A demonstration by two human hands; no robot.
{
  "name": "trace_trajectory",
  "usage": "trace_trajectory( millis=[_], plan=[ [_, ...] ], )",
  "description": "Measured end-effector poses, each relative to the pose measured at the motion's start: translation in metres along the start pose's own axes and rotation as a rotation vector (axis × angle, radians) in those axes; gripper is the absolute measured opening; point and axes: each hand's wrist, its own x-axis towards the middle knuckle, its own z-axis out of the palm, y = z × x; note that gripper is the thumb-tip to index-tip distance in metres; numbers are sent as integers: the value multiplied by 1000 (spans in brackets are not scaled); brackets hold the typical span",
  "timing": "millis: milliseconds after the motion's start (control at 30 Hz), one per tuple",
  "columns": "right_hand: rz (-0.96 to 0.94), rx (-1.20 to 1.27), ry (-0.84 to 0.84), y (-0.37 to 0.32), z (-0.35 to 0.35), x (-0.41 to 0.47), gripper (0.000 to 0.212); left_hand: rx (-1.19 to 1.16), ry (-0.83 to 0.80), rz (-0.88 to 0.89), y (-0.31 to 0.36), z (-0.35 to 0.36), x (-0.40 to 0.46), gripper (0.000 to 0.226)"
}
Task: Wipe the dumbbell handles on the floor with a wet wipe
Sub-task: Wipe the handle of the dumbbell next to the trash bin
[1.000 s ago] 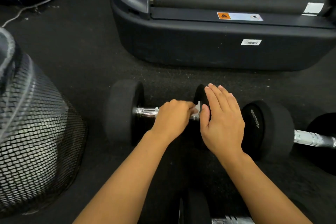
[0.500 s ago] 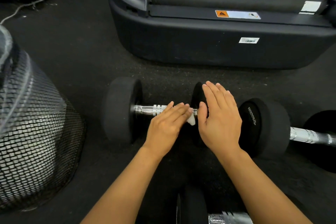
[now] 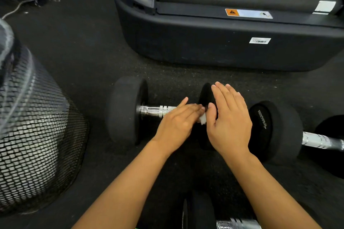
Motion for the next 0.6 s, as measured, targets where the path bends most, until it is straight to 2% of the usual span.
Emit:
trace_trajectory(
  millis=[133, 200, 267, 333, 400, 467, 533, 600],
  plan=[
    [7, 3, -12, 0, 0, 1, 46, 3, -322, -344, 6, -17, 39, 12],
    [3, 8, -3, 0, 0, 1, 46, 38, -400, -430, 7, -22, 51, 15],
    [1, 14, -3, 0, -1, 1, 47, 5, -383, -435, 8, -27, 48, 19],
    [1, 10, -1, 1, -1, 0, 46, -12, -249, -335, 14, -28, 30, 19],
    [0, 5, 6, 0, -1, -1, 45, -37, -185, -280, 20, -27, 19, 20],
    [-1, -2, 4, 0, -1, 0, 45, -54, -213, -338, 19, -28, 27, 15],
    [0, 2, -1, -1, -1, 1, 46, -37, -328, -443, 14, -30, 46, 20],
    [0, 5, -5, 0, -1, 2, 46, -9, -383, -444, 11, -30, 53, 21]
  ],
)
